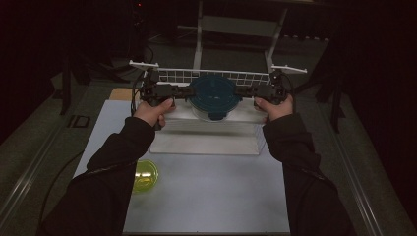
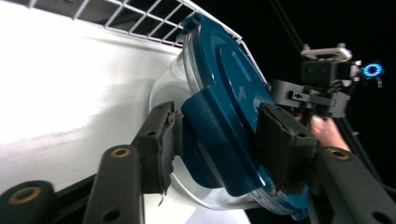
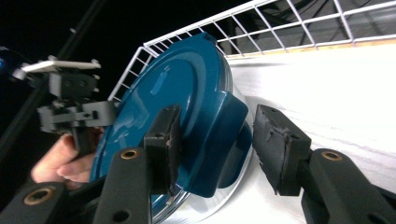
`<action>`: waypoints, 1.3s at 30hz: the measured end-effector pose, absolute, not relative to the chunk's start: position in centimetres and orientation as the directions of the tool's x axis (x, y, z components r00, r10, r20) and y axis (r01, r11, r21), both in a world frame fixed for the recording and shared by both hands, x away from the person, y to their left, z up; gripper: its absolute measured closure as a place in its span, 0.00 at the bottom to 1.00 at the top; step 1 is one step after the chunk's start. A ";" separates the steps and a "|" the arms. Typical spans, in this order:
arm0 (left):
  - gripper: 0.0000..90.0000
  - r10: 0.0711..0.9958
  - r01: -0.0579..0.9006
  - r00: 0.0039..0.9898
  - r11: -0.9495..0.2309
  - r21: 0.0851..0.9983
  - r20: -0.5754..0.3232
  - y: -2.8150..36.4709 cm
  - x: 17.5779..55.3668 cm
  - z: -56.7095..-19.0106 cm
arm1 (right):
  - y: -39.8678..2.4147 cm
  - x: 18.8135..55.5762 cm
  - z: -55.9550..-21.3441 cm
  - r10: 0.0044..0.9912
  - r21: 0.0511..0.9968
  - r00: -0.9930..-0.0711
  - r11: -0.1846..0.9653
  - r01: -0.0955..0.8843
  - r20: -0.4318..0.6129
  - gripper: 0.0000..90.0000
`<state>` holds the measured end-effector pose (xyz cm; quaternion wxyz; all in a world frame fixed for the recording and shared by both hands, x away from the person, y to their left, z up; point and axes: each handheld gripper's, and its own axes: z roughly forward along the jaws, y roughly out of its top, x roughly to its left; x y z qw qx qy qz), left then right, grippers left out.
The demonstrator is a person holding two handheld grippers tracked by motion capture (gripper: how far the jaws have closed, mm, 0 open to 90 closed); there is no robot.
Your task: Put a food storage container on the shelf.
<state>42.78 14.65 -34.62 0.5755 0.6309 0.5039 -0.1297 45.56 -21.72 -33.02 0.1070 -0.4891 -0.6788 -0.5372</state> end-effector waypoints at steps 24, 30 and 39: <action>0.00 0.660 0.471 0.663 -0.001 0.882 -0.353 14.5 36.5 -31.8 | -21.9 38.9 -29.2 0.629 0.810 -0.658 0.073 0.581 0.415 0.64; 0.00 0.664 0.422 0.691 -0.051 0.905 -0.285 14.4 34.4 -31.9 | -21.1 36.8 -29.6 0.600 0.803 -0.684 0.113 0.586 0.415 0.77; 0.00 0.658 0.374 0.715 -0.075 0.924 -0.236 14.1 31.9 -33.1 | -18.8 34.1 -31.4 0.536 0.785 -0.722 0.165 0.598 0.438 1.00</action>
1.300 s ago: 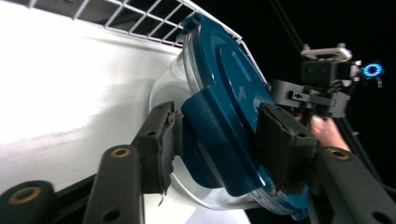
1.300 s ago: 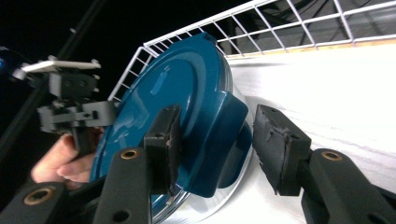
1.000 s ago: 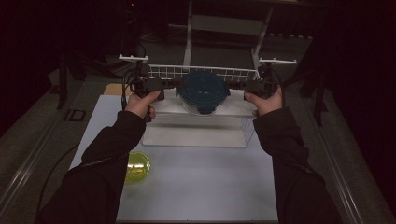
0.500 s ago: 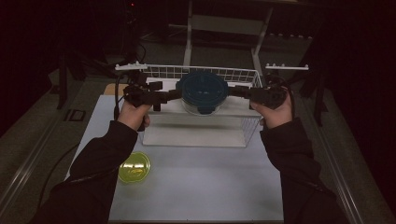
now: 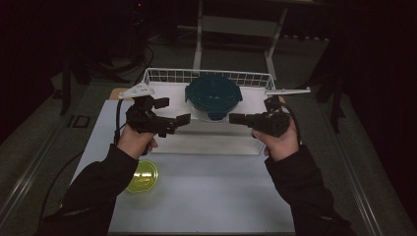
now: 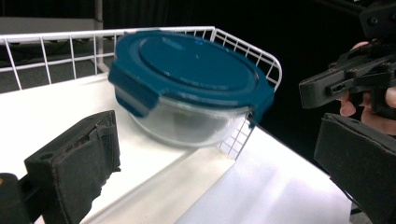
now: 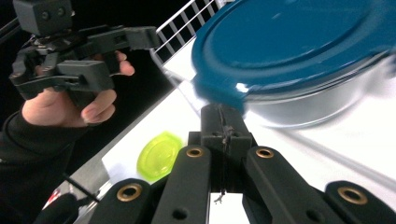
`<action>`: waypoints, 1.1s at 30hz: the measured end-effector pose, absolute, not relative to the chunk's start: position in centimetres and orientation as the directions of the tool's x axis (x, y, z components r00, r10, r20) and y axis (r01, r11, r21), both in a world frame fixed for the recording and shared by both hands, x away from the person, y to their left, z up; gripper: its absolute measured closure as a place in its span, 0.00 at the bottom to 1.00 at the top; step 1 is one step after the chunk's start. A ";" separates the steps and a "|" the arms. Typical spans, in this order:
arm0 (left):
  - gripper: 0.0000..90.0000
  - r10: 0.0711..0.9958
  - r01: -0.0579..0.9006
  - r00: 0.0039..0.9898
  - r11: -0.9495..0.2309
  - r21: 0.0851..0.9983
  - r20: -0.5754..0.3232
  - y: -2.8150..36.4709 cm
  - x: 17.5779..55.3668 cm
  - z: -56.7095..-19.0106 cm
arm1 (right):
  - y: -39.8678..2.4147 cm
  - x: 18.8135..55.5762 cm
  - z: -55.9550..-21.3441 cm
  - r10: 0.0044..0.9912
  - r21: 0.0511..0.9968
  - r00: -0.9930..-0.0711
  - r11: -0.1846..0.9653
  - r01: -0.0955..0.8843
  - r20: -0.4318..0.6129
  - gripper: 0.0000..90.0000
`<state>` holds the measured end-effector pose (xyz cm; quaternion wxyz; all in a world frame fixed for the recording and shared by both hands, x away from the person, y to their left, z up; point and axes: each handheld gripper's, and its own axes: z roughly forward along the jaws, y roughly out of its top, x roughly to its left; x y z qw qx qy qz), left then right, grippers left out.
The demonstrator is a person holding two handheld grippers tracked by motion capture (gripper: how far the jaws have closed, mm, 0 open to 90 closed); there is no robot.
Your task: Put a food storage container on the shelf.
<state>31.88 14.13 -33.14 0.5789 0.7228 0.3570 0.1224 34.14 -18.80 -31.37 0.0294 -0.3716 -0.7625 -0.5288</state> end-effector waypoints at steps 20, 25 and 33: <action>0.00 0.665 0.380 0.713 -0.100 0.919 -0.222 14.4 29.1 -38.5 | -15.9 36.1 -33.8 0.553 0.752 -0.691 0.165 0.639 0.466 1.00; 0.00 0.664 0.372 0.721 -0.129 0.919 -0.198 14.2 28.8 -39.5 | -15.7 36.7 -33.8 0.561 0.749 -0.680 0.152 0.645 0.472 1.00; 0.00 0.643 0.369 0.740 -0.146 0.918 -0.195 14.1 28.5 -40.6 | -15.2 37.9 -33.7 0.578 0.746 -0.662 0.132 0.653 0.478 1.00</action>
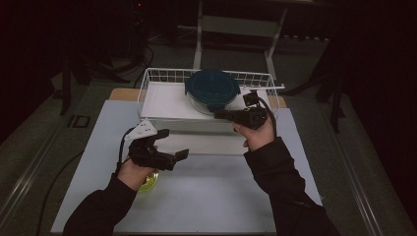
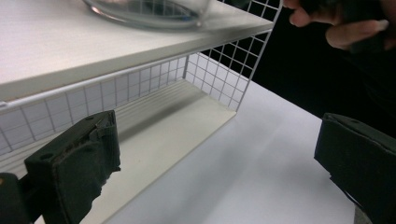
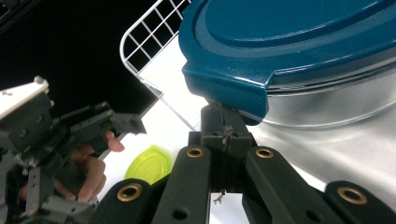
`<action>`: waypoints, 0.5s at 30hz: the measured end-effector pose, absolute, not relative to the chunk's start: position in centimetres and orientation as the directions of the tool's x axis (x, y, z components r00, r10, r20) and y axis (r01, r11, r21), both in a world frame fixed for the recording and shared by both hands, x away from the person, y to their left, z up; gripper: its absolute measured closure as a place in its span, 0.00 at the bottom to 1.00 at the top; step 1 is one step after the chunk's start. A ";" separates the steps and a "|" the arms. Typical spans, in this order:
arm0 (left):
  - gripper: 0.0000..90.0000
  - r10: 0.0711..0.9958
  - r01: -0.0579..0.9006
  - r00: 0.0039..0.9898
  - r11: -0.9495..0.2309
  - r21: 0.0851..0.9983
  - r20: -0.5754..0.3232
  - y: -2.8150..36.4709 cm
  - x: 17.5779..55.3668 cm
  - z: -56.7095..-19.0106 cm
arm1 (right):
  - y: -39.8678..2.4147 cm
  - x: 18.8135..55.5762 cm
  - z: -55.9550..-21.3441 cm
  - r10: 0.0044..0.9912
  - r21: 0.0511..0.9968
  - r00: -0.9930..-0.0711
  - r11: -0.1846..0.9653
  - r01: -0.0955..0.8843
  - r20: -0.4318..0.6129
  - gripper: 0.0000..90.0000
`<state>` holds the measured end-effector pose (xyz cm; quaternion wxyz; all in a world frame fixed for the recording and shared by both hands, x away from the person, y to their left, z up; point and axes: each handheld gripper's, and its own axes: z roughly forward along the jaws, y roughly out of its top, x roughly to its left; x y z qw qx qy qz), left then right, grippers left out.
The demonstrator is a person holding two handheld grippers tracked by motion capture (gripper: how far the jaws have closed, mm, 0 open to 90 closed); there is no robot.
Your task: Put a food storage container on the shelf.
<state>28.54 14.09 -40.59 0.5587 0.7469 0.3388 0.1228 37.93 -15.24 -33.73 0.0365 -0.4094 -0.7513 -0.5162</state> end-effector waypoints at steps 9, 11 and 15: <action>0.00 0.614 0.339 0.769 -0.156 0.928 -0.178 14.1 27.9 -40.6 | -15.2 37.9 -33.8 0.572 0.761 -0.679 0.139 0.633 0.460 0.94; 0.00 0.624 0.329 0.764 -0.157 0.931 -0.165 14.2 27.6 -40.5 | -15.4 37.3 -33.9 0.572 0.774 -0.691 0.148 0.616 0.441 0.89; 0.00 0.624 0.334 0.762 -0.147 0.931 -0.175 14.7 27.2 -40.1 | -15.9 36.1 -34.1 0.556 0.798 -0.721 0.160 0.581 0.414 0.65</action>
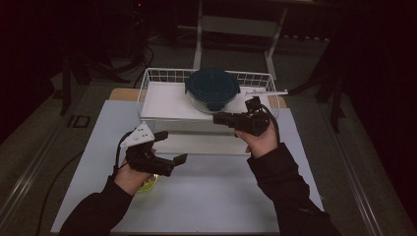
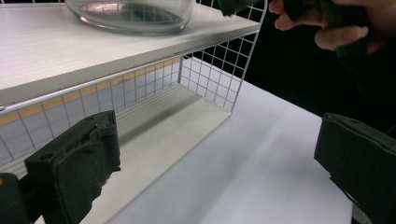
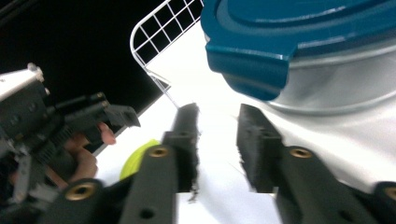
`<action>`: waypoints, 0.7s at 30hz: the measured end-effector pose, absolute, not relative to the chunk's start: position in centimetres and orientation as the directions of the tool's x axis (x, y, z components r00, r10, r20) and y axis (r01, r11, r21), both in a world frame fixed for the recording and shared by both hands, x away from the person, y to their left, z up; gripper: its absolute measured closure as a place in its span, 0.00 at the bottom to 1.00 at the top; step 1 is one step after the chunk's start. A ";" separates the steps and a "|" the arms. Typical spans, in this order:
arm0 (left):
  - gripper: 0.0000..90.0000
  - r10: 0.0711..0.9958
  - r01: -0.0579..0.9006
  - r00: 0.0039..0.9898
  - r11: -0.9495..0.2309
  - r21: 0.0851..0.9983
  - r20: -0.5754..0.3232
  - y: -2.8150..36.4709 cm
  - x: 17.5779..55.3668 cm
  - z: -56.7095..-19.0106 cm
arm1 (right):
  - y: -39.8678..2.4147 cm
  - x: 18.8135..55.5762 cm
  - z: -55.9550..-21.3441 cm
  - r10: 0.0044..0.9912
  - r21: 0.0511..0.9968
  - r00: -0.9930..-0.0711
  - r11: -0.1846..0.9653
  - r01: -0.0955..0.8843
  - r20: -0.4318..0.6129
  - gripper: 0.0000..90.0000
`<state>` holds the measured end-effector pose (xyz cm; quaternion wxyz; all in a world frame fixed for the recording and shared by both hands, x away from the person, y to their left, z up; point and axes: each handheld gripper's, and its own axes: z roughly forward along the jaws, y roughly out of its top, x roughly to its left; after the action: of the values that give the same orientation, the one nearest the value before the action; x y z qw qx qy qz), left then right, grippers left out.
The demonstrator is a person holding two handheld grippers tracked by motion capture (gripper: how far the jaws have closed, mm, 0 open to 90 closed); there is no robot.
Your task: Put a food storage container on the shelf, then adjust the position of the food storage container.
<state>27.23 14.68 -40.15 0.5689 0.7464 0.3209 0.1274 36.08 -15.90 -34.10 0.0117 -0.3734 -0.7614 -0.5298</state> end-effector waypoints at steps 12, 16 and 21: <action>0.00 0.601 0.339 0.779 -0.161 0.927 -0.180 16.8 26.7 -39.8 | -18.2 32.4 -36.1 0.465 0.859 -0.797 0.134 0.493 0.385 0.22; 0.00 0.612 0.337 0.772 -0.163 0.927 -0.172 18.0 26.5 -39.9 | -19.3 31.2 -36.4 0.464 0.876 -0.805 0.118 0.468 0.368 0.22; 0.00 0.638 0.331 0.754 -0.160 0.930 -0.158 19.8 26.3 -39.9 | -20.4 29.4 -36.8 0.470 0.898 -0.824 0.132 0.419 0.315 0.22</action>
<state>26.26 19.80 -39.89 0.5616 0.7493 0.3231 0.1369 29.38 -20.43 -36.75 -0.0218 -0.2956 -0.7520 -0.5888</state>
